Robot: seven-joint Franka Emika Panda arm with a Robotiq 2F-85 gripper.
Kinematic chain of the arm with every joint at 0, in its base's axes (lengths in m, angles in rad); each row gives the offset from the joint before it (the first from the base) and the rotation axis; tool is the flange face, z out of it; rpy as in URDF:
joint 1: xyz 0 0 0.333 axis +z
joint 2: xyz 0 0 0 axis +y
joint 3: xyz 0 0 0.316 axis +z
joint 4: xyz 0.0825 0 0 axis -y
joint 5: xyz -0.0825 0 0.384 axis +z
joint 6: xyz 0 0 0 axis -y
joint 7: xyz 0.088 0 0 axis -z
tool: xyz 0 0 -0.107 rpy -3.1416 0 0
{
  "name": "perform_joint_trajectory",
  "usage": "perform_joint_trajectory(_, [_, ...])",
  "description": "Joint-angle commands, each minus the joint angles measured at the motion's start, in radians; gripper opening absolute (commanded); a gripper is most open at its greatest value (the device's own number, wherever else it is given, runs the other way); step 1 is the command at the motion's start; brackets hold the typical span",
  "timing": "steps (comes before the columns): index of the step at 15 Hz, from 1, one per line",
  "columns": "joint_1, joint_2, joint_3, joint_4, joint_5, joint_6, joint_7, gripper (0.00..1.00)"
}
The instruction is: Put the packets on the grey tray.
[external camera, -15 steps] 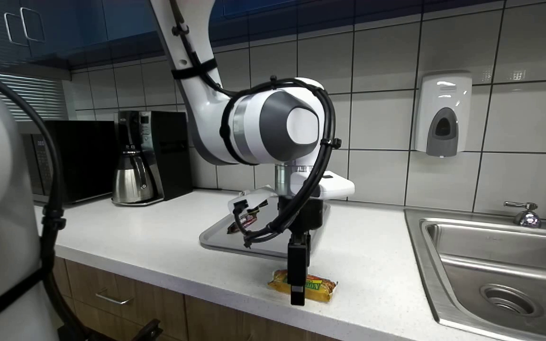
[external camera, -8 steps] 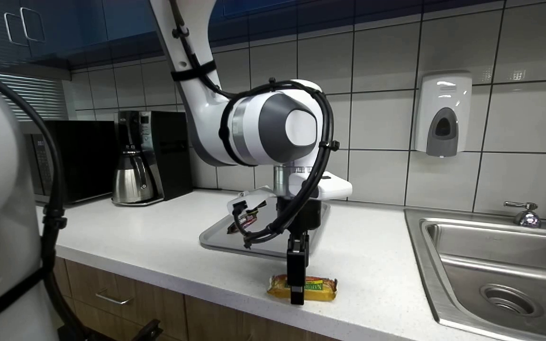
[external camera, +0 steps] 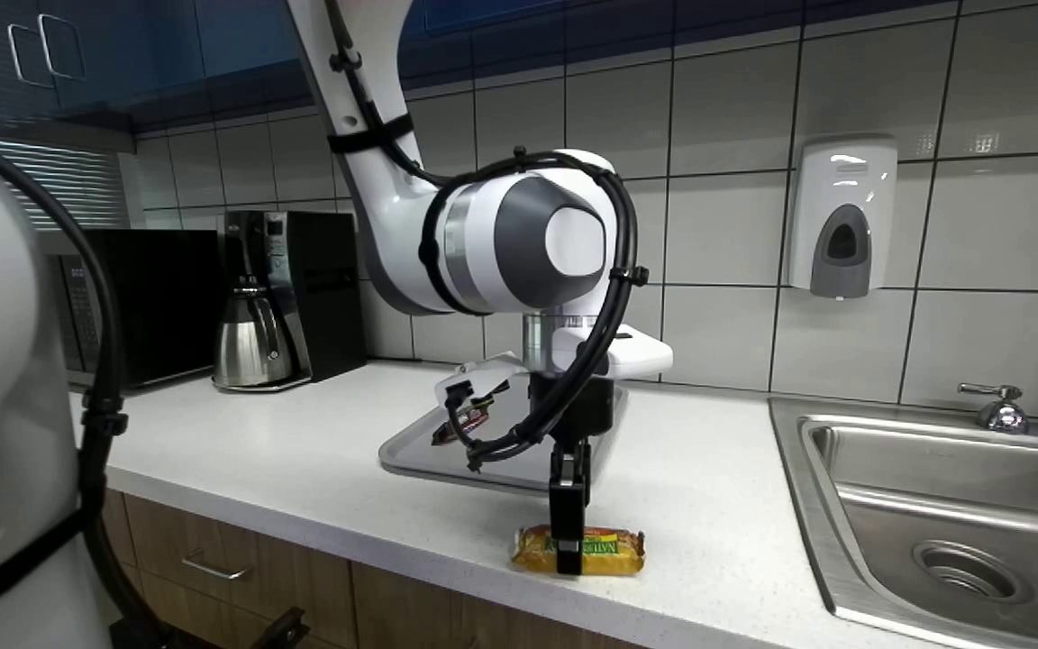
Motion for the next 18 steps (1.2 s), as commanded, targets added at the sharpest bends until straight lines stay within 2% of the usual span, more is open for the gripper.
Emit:
perform_joint_trajectory(1, [0.022,-0.015,-0.011,0.009,0.015,0.002,-0.004,0.19])
perform_joint_trajectory(10, [0.068,-0.125,0.026,0.062,0.074,-0.030,-0.014,0.19])
perform_joint_trajectory(18, [0.082,-0.103,0.072,0.156,0.059,-0.038,-0.002,0.19])
